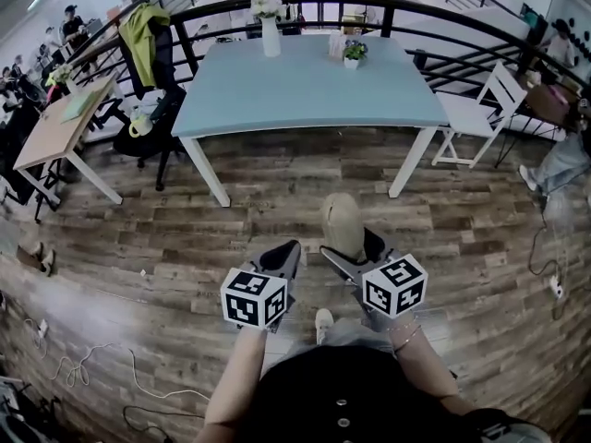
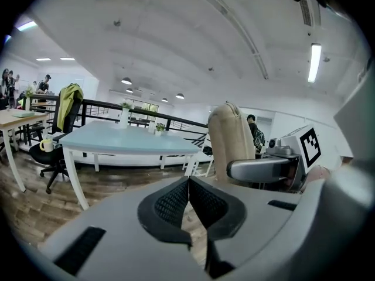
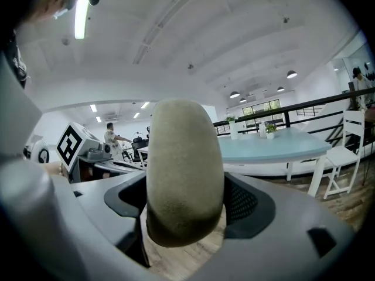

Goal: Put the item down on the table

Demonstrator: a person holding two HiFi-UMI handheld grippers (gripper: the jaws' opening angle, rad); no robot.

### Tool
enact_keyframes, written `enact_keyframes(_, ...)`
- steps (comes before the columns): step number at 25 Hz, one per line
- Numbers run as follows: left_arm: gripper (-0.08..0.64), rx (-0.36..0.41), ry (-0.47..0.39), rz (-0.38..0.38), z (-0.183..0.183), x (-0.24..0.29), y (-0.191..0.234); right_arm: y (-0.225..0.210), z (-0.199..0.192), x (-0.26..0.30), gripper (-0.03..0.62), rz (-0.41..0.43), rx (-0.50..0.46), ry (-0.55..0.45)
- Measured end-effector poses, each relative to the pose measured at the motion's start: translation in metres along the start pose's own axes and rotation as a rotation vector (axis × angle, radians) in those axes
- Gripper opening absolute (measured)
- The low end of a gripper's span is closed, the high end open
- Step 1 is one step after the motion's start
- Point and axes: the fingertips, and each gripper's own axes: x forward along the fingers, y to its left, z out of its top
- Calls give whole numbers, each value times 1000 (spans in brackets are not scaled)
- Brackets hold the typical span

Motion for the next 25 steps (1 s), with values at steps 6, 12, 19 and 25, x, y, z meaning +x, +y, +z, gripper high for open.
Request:
enact_keyframes(6,18,-16,-37,46,29,40,21,-42,21,35,383,47,-23,4)
enact_keyframes(12,18,-33,-12,55,31,71,30,-61,16,52,383,84,-20,33)
enact_keyframes(19,18,-44,33,18,32,101,33,-84,16,65,383,74,23,46)
enact_keyframes(25,18,-52,65,-12,35,128,52,-109,14,77,383,20,49,60)
